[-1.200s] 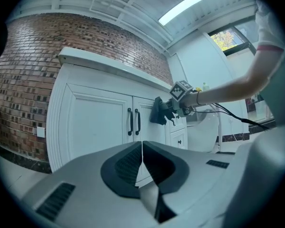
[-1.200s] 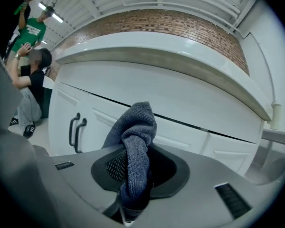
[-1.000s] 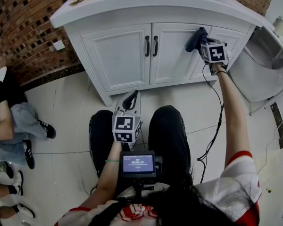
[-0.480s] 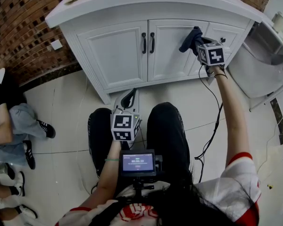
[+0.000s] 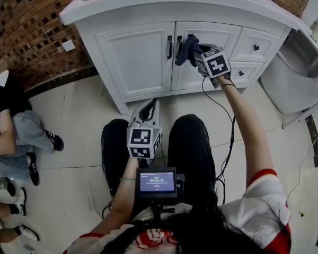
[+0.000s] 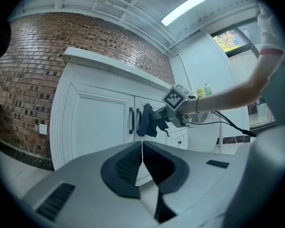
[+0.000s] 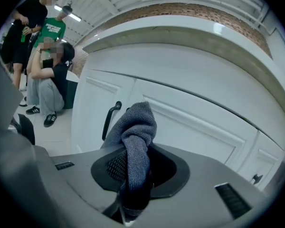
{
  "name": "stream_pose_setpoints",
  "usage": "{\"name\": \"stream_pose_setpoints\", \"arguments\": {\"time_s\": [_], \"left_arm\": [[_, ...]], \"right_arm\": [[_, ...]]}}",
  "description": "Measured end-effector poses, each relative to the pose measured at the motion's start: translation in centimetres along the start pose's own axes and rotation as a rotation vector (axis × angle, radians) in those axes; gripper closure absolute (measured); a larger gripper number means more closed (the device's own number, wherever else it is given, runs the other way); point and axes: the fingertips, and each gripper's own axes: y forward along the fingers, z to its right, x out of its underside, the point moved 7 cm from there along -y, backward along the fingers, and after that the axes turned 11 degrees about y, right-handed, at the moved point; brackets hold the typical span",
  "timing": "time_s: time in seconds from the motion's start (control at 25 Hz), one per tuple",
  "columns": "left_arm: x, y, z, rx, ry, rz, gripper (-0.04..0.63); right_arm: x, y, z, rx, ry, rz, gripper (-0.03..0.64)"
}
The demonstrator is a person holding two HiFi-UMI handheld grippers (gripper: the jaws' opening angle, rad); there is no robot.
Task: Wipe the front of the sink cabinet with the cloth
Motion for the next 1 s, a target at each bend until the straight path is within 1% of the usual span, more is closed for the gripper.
{"name": "stream_pose_setpoints", "arguments": {"time_s": [0.12, 0.2, 0.44, 0.64, 0.8, 0.92, 1.0], "left_arm": [[0.1, -0.3, -0.4, -0.004, 0.003, -0.004, 0.563], [0.2, -0.5, -0.5, -0.003, 0.012, -0.006, 0.563], [1.0, -0.5, -0.8, -0.012, 0.019, -0.024, 0.563], [1.2, -0.2, -0.8, -0.01, 0.021, -0.04, 0.563], [1.3, 0.4, -0.4, -0.007, 0.021, -0.044, 0.563], [1.3, 0.7, 0.1, 0.004, 0.025, -0.05, 0.563], [1.4, 0.9, 0.3, 0.011, 0.026, -0.05, 0.563]], "right_arm": [[0.3, 0.8, 0.3, 0.031, -0.01, -0.026, 0.509], [1.3, 1.2, 1.5, 0.055, -0.003, -0.053, 0.509], [4.2, 0.2, 6.8, 0.159, 0.015, -0.115, 0.509], [6.1, -1.6, 12.5, 0.291, 0.051, -0.172, 0.509], [7.2, -3.0, 16.0, 0.366, 0.099, -0.191, 0.509], [8.3, -3.8, 17.3, 0.399, 0.125, -0.212, 0.509], [8.7, -4.1, 17.2, 0.386, 0.143, -0.204, 0.509]]}}
